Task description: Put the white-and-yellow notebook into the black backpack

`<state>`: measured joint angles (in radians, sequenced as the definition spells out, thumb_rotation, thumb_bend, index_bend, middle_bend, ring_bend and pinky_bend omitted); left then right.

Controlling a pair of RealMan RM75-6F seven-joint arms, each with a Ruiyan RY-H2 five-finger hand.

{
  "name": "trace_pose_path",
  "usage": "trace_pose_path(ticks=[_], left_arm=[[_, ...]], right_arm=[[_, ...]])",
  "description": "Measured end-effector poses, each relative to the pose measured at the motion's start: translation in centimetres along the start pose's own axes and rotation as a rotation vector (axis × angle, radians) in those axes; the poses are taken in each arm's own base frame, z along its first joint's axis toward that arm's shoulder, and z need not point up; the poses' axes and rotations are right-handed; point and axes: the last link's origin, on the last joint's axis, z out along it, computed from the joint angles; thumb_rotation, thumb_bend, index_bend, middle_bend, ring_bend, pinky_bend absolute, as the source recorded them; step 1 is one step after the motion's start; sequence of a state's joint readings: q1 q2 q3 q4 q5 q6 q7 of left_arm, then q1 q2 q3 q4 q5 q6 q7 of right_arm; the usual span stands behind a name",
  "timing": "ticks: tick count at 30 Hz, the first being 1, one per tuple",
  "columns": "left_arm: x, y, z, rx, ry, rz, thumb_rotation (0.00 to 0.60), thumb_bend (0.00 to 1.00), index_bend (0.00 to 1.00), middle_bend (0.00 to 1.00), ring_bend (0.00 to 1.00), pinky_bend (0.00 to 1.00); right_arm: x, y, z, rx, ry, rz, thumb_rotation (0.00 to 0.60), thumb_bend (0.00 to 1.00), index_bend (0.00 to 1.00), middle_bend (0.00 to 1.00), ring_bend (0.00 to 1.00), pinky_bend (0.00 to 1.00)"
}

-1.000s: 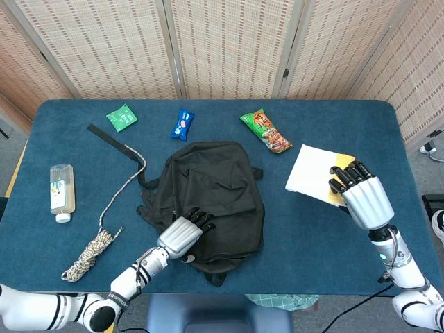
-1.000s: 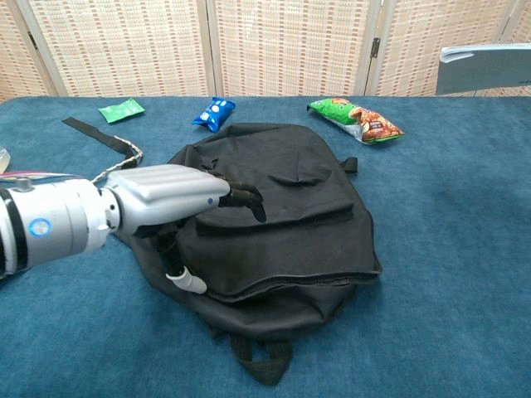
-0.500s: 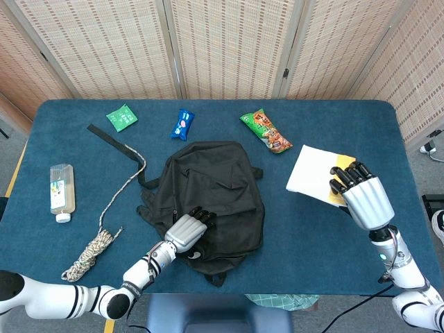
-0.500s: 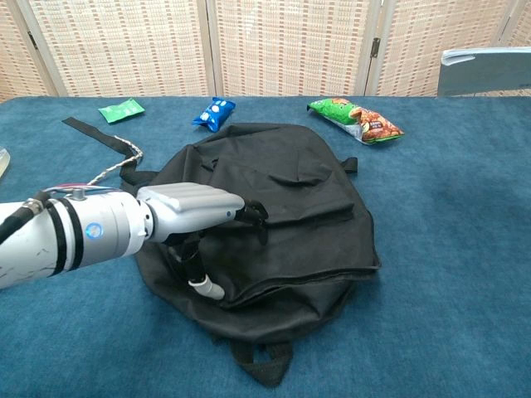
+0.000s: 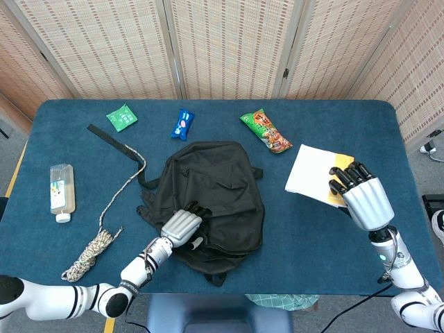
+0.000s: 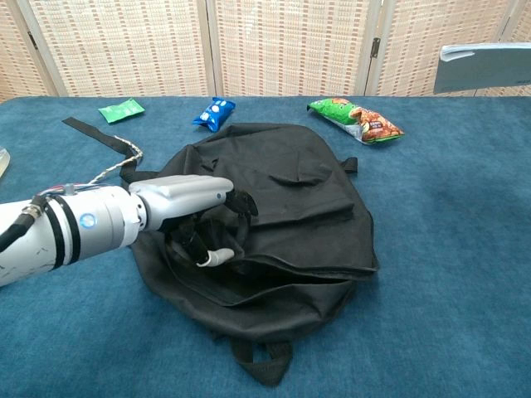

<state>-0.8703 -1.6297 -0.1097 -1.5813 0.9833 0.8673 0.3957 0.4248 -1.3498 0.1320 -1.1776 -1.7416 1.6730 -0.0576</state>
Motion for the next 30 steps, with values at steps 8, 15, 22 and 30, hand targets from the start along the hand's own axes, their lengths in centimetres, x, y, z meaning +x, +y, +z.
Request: trace_pose_path(ticks=[8,15,22,30], left_arm=[[0.3,-1.0,-0.4,-0.016,0.026,-0.083,0.600,0.65,0.62,0.26,0.21,0.01],[0.7,-1.5,-0.6,-0.011,0.053,-0.086,0.600,0.74,0.64,0.27,0.22,0.03],[2.7,-2.1,-0.8,0.002,0.118,-0.177,0.600,0.75,0.64,0.28,0.23,0.03],[5.8,-3.2,-0.5,0.055,0.165,-0.340,0.600,0.76,0.63,0.29,0.23,0.04]], right_arm=[[0.3,-0.4,-0.4,0.009,0.008,0.013,0.600,0.45,0.74,0.47,0.54,0.40],[0.7,-0.8,-0.4,0.018,0.022,0.047,0.600,0.45,0.75,0.47,0.54,0.40],[1.4,-2.4,-0.9,0.071,0.046,0.157,0.600,0.45,0.75,0.47,0.53,0.40],[3.2,-5.4,-1.4,0.169,0.123,0.310,0.600,0.45,0.76,0.47,0.53,0.41]])
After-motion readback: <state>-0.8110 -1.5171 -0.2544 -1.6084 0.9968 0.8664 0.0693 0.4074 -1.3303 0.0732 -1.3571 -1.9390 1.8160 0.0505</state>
